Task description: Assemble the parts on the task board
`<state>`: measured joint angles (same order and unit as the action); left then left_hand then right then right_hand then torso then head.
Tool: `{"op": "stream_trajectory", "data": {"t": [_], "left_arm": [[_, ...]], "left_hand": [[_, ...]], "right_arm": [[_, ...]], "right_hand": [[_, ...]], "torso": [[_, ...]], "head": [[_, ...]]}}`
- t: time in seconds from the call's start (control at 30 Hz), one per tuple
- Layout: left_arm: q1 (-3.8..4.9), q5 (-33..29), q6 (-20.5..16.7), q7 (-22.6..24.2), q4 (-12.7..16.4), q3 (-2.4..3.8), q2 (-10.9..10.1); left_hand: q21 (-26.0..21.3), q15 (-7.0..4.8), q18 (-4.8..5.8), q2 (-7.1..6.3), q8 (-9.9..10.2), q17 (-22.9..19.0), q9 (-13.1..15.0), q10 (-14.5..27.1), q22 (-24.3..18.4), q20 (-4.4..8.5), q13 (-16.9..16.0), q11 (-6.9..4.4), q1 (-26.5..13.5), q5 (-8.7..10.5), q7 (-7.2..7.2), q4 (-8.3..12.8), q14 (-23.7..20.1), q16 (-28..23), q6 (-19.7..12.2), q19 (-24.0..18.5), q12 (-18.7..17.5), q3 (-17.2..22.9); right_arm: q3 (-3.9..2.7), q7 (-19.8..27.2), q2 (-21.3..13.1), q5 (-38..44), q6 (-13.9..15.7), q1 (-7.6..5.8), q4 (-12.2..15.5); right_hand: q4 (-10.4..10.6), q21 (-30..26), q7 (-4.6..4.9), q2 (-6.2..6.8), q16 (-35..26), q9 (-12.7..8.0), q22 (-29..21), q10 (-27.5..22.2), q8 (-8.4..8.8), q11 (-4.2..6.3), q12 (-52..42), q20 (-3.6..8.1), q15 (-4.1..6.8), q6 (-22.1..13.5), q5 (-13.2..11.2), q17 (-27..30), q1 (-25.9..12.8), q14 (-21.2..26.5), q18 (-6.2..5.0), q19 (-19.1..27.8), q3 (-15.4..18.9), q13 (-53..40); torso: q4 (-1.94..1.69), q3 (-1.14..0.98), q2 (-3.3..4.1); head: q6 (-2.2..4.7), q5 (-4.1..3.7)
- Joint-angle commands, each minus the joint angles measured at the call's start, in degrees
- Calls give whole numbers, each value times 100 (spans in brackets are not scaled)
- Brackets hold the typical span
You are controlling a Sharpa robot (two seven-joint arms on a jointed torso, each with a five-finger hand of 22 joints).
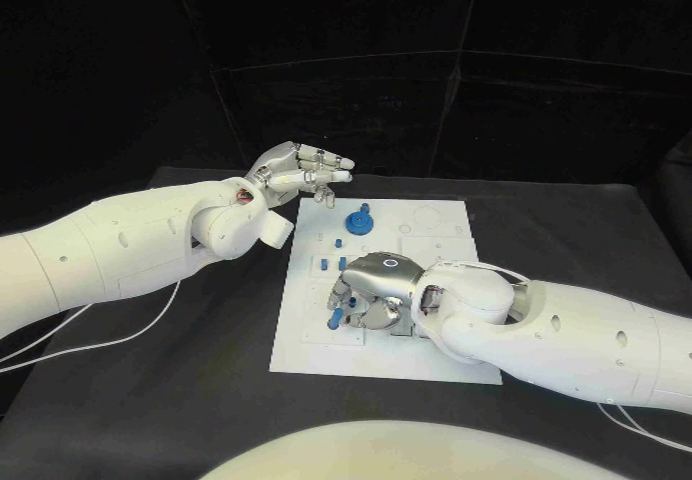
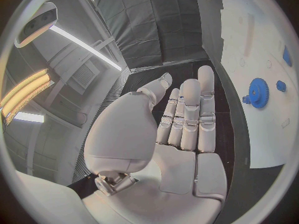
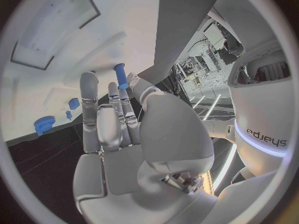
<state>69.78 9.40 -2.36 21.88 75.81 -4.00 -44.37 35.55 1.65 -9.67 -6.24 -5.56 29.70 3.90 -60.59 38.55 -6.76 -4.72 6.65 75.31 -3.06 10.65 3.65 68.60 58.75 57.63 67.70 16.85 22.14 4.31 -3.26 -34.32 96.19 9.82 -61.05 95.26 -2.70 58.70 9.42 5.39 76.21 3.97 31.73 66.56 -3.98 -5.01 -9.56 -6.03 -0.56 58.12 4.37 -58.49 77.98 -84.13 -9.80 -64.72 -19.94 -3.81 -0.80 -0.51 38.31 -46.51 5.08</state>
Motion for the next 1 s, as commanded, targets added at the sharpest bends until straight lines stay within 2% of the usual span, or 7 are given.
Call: {"op": "stream_trajectory", "data": {"t": [0.03, 0.43, 0.87, 0.97, 1.0], "left_arm": [[8, -28, 56, 11, 9, 5, -1], [9, -28, 60, 0, 15, 5, -5], [9, -28, 61, -6, 8, 5, -2], [9, -28, 63, -8, 7, 5, -3], [9, -28, 63, -9, 7, 5, -3]], "left_hand": [[-15, -5, -79, 45, -35, -9, -2, 41, -9, -45, -5, -5, 3, 7, 29, -6, -45, -15, -1, -13, 17, -27], [-22, -6, -80, 64, -43, -18, -1, 50, -15, -45, -6, -7, 22, 6, 27, 3, -49, -11, -4, -10, 32, -19], [-24, -7, -81, 73, -45, -21, 0, 55, -17, -44, -5, -7, 30, 6, 27, 7, -51, -10, -6, -9, 36, -14], [-24, -7, -81, 73, -45, -21, 0, 55, -17, -44, -5, -7, 30, 6, 27, 7, -51, -10, -6, -9, 36, -14], [-24, -7, -81, 73, -45, -21, 0, 55, -17, -44, -5, -7, 30, 6, 27, 7, -51, -10, -6, -9, 36, -14]], "right_arm": [[-2, 23, 28, 6, -85, -8, -13], [-2, 94, 97, 6, -15, -8, -1], [-2, 97, 120, -2, 42, -7, 6], [-2, 46, 101, 13, 142, -7, 7], [-2, 16, 88, 30, 215, -7, 10]], "right_hand": [[-12, 50, -5, -24, 42, 5, 49, 99, -37, 9, -26, -3, 51, 58, -41, -24, 55, -70, -26, -55, -86, 13], [-148, 189, -36, -80, 92, 13, 228, 395, -74, 69, 8, 49, 104, 258, -88, -97, 203, -95, 0, -129, -391, 6], [-179, 221, -2, 18, 102, -11, 245, 352, -9, 31, 146, 44, 80, 214, -93, -95, 110, -95, 9, -115, -473, 23], [-176, 195, 35, 80, 71, -24, 194, 263, 32, -8, 226, 28, 42, 135, -106, -21, 46, -78, 3, -70, -483, 29], [-166, 160, 68, 135, 45, -32, 134, 156, 51, -49, 293, 8, 13, 58, -109, 36, -9, -62, -1, -25, -471, 36]], "torso": [[1, 4, -2], [2, -2, 1], [8, -2, -1], [4, -2, -2], [4, -2, -1]], "head": [[-4, 7], [-9, 16], [-11, 5], [-14, 3], [-14, 1]]}}
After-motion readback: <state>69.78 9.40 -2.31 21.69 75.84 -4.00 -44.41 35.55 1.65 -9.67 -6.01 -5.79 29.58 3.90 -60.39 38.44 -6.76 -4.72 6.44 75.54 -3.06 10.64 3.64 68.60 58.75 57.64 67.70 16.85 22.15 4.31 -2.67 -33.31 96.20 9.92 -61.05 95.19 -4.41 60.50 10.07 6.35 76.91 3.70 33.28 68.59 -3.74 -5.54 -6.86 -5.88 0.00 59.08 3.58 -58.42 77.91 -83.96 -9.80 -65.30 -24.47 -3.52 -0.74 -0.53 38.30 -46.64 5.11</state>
